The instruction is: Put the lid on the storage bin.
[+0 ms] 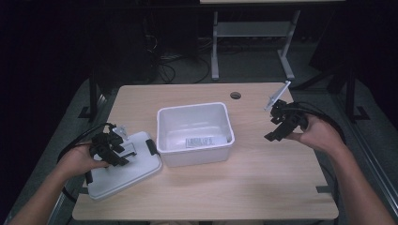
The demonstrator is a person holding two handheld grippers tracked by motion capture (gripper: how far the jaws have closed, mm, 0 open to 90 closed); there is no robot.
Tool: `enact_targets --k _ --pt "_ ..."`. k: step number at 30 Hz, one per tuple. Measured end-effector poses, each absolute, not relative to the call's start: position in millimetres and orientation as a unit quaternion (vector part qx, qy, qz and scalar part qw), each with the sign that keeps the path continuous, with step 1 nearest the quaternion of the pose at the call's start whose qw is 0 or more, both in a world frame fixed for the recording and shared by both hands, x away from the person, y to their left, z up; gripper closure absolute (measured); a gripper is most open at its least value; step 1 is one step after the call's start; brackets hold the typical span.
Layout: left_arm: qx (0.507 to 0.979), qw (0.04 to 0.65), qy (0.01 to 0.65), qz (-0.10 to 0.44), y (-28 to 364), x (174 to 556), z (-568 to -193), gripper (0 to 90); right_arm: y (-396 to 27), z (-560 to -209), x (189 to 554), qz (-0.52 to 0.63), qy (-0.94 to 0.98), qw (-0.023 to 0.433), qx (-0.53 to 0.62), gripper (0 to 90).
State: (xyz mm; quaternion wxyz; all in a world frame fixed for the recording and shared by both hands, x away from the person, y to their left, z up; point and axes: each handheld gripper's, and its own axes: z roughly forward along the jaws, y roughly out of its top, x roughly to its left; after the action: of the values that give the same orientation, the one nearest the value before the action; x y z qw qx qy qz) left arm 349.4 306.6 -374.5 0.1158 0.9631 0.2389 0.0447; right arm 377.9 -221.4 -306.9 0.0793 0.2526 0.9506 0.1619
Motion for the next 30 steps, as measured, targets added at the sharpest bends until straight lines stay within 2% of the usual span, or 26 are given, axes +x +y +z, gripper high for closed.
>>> enact_targets --k 14,30 --pt "0.965 0.101 0.240 0.041 309.3 349.5 -380.7 52.6 -227.9 -323.0 375.3 0.163 0.949 0.069 0.260 29.0" --pt "0.968 0.077 0.235 0.048 311.0 350.0 -383.6 71.0 -229.1 -334.7 374.8 0.162 0.949 0.063 0.263 28.9"
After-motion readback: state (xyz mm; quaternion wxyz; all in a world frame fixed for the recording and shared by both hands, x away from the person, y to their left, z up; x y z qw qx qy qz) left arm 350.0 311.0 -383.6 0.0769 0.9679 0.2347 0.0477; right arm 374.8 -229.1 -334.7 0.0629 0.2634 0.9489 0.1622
